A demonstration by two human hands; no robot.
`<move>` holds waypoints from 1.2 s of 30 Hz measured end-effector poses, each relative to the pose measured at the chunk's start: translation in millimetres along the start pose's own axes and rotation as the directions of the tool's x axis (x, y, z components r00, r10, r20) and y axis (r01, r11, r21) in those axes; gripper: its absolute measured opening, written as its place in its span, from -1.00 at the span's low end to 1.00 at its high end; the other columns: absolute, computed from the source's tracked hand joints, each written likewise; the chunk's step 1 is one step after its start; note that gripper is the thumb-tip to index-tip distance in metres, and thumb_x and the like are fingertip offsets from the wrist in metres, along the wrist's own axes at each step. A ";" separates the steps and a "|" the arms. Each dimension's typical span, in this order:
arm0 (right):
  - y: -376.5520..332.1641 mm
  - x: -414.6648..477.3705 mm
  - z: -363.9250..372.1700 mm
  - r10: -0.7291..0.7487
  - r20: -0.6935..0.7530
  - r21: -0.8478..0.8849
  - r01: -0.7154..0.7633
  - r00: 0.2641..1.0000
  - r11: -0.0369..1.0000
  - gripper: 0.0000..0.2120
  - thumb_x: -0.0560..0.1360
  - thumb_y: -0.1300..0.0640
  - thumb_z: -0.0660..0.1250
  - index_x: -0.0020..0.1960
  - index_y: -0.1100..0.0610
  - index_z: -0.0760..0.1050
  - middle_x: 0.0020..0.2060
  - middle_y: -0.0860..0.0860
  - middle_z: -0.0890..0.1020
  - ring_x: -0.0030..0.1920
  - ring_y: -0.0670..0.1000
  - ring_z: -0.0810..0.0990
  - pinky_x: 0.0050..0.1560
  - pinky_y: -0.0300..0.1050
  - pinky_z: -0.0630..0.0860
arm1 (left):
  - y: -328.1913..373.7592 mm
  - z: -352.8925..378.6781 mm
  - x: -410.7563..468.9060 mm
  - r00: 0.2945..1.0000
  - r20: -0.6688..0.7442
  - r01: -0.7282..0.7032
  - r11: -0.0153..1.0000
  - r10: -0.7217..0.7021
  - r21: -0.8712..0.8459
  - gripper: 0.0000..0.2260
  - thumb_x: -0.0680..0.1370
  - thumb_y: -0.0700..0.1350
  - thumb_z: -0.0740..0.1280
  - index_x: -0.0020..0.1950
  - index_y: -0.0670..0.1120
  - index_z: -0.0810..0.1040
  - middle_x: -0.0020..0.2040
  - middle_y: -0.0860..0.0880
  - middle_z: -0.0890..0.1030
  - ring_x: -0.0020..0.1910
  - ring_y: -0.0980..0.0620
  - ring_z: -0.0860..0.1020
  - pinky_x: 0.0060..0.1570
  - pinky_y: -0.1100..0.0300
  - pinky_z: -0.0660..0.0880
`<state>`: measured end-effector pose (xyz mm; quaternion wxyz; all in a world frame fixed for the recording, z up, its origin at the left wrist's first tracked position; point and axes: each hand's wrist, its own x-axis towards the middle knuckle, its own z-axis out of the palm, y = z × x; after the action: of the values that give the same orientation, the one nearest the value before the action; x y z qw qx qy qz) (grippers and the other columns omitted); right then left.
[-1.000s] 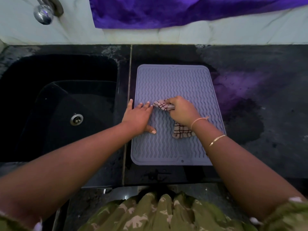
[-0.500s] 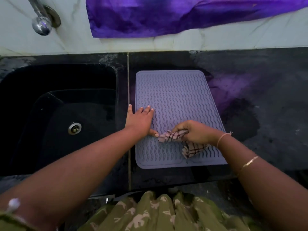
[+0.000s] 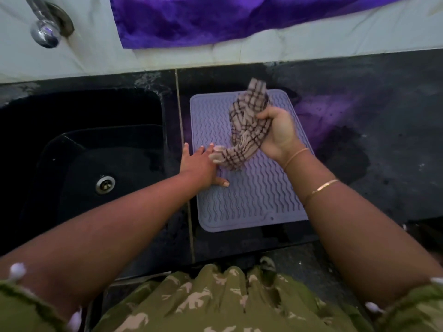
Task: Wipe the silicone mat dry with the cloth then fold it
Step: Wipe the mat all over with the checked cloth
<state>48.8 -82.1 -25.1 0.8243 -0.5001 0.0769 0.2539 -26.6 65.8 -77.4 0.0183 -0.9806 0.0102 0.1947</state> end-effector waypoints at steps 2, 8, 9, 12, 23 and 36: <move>18.1 6.4 -8.7 -0.002 -0.184 -0.285 -0.051 0.983 0.957 -0.63 0.40 0.30 0.13 0.17 0.27 0.49 0.09 0.21 0.60 0.16 0.23 0.53 0.16 0.08 0.48 | -0.6 0.6 0.4 1.000 0.008 0.005 1.000 -0.004 -0.006 -0.08 0.40 0.40 0.21 0.56 -0.02 -0.09 0.57 -0.01 -0.07 0.53 -0.02 -0.02 0.43 -0.23 -0.20; 40.3 7.6 -32.6 -0.372 -0.102 -0.962 0.004 0.923 0.274 -0.31 0.45 -0.25 0.22 0.45 0.08 0.15 0.35 0.22 0.30 0.35 0.25 0.32 0.31 0.12 0.28 | -0.9 4.5 4.0 0.999 -0.033 0.010 1.000 -0.010 -0.006 -0.05 0.36 0.41 0.24 0.56 -0.05 -0.05 0.57 -0.03 -0.03 0.53 -0.04 0.02 0.42 -0.24 -0.18; 41.8 6.9 -30.4 -0.336 -0.088 -0.971 -0.006 0.938 0.239 -0.25 0.41 -0.33 0.20 0.45 0.06 0.17 0.36 0.24 0.28 0.36 0.28 0.31 0.32 0.15 0.28 | -0.6 4.9 4.2 0.999 -0.034 0.009 1.000 -0.009 0.001 -0.04 0.36 0.41 0.24 0.56 -0.06 -0.05 0.57 -0.04 -0.03 0.53 -0.04 0.02 0.42 -0.24 -0.18; 44.0 11.3 -19.5 -0.152 -0.102 -0.992 -0.090 0.983 0.083 -0.12 0.35 -0.39 0.23 0.49 0.05 0.06 0.45 0.28 0.15 0.42 0.33 0.19 0.38 0.21 0.22 | -0.9 4.9 5.1 1.000 -0.026 0.006 1.000 -0.005 0.019 -0.03 0.36 0.42 0.23 0.56 -0.06 -0.07 0.57 -0.04 -0.03 0.53 -0.04 0.02 0.41 -0.24 -0.20; 45.5 -24.5 -44.5 0.028 0.327 -0.868 0.312 0.944 -0.386 -0.45 0.42 -0.08 0.31 0.39 -0.03 0.32 0.36 0.15 0.27 0.24 0.24 0.44 0.18 0.06 0.47 | -4.8 11.6 6.1 1.000 -0.027 0.013 0.999 -0.012 0.036 -0.03 0.35 0.47 0.14 0.56 -0.01 -0.14 0.57 -0.01 -0.08 0.54 -0.02 -0.04 0.41 -0.25 -0.22; -36.4 -30.6 -81.7 0.234 0.396 -0.884 0.299 0.888 0.359 -0.73 0.42 0.26 0.36 0.01 -0.07 0.56 0.09 -0.06 0.56 0.04 -0.02 0.58 0.16 -0.04 0.49 | 7.0 3.1 -2.1 0.994 0.025 0.103 0.994 -0.103 0.024 -0.12 0.41 0.39 0.20 0.55 0.04 -0.13 0.57 -0.03 -0.07 0.53 -0.05 0.02 0.42 -0.25 -0.19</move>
<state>51.0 -176.6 -24.7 0.3916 -0.8032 -0.2875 0.3448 -29.9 59.0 -79.7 0.0396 -0.9769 -0.0383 0.2062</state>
